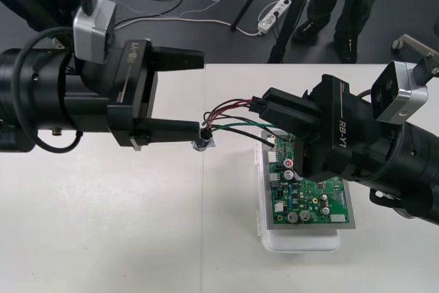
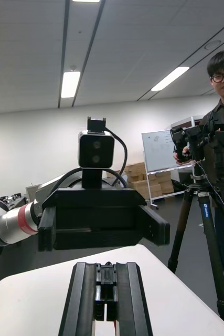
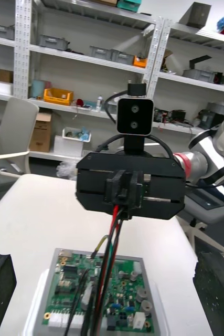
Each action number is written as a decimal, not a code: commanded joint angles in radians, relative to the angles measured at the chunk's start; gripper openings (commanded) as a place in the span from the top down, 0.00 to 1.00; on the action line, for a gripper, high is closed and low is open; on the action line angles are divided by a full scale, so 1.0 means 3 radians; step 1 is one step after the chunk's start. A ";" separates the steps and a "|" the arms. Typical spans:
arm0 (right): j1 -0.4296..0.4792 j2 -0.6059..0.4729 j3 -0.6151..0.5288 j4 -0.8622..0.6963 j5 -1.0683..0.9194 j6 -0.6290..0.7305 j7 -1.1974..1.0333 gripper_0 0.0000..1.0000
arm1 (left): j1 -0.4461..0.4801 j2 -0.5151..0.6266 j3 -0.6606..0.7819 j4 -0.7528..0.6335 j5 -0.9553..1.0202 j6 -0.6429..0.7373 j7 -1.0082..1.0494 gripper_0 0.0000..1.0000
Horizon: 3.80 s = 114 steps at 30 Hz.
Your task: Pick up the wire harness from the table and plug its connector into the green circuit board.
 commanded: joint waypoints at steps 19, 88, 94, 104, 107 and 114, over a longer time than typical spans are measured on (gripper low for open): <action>-0.0080 -0.0070 -0.0007 -0.0101 -0.0056 0.0004 0.0035 1.00 | 0.0166 0.0469 0.0212 -0.0040 0.0436 -0.0211 -0.0182 0.00; -0.0080 -0.0064 -0.0007 -0.0101 -0.0066 0.0029 0.0030 1.00 | -0.0509 -0.0410 -0.0356 0.0313 -0.0172 -0.0190 -0.0234 0.00; -0.0080 -0.0064 -0.0007 -0.0101 -0.0076 0.0024 0.0035 1.00 | -0.0540 -0.0426 -0.0366 0.0323 -0.0172 -0.0190 -0.0223 0.00; -0.0080 -0.0064 -0.0007 -0.0101 -0.0076 0.0029 0.0040 1.00 | -0.0560 -0.0431 -0.0433 0.0328 -0.0172 -0.0190 -0.0193 0.00; -0.0080 -0.0064 -0.0007 -0.0101 -0.0076 0.0029 0.0045 1.00 | -0.0570 -0.0441 -0.0463 0.0328 -0.0167 -0.0190 -0.0172 0.00; -0.0080 -0.0070 -0.0007 -0.0101 -0.0076 0.0029 0.0045 1.00 | -0.0575 -0.0492 -0.0463 0.0328 -0.0167 -0.0190 -0.0131 0.00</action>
